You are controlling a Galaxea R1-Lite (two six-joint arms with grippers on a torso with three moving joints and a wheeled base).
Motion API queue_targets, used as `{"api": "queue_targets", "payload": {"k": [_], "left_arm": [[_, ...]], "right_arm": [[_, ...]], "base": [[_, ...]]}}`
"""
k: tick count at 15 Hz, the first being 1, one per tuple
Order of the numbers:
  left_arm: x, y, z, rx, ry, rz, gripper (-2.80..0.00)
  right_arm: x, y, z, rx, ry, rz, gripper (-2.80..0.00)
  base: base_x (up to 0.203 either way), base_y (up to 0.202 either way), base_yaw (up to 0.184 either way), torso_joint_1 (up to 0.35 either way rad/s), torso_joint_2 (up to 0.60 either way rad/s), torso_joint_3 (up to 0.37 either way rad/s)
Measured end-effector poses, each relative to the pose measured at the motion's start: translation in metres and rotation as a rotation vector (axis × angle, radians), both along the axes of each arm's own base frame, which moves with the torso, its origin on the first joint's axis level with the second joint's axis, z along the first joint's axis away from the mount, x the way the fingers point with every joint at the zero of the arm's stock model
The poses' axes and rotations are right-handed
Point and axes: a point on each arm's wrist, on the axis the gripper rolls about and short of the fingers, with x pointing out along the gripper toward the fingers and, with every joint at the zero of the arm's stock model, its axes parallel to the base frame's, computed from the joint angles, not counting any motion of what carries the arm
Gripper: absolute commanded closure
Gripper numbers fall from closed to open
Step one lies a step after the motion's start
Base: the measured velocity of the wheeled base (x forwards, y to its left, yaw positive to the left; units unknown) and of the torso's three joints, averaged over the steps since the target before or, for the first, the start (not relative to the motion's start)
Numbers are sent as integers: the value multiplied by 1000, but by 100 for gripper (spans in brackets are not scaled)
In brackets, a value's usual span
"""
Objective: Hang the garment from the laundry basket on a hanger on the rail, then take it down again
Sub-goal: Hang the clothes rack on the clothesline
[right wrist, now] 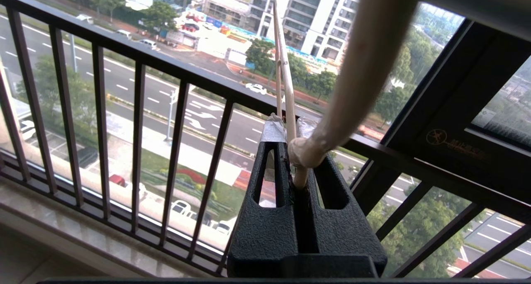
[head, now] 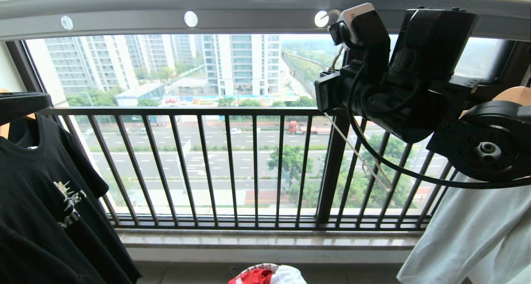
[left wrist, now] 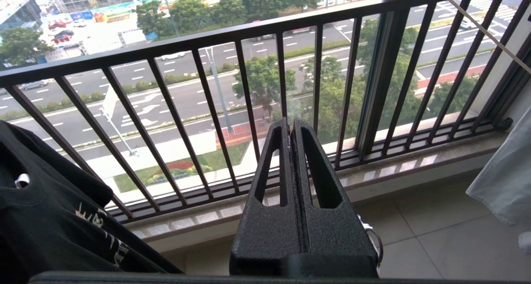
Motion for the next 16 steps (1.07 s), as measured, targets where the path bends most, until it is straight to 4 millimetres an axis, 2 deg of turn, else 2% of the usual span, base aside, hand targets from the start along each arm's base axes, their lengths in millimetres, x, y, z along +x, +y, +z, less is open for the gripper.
{"api": "queue_targets", "payload": {"k": [6,11,16], "left_arm": [[-1,1,0,0,-4,-1,0],[-2,1,1,-3,-9,0,0],[-6,4,2,4,-24,-1,0]], "right_arm": [[9,5,-1,-40,43,-2,0],[13,7,9,-82,96,-3,0],[15,8,10,-132,166,19,0]], "base": [[0,0,0,0,0,0],[0,0,0,0,0,0],[0,0,0,0,0,0]]}}
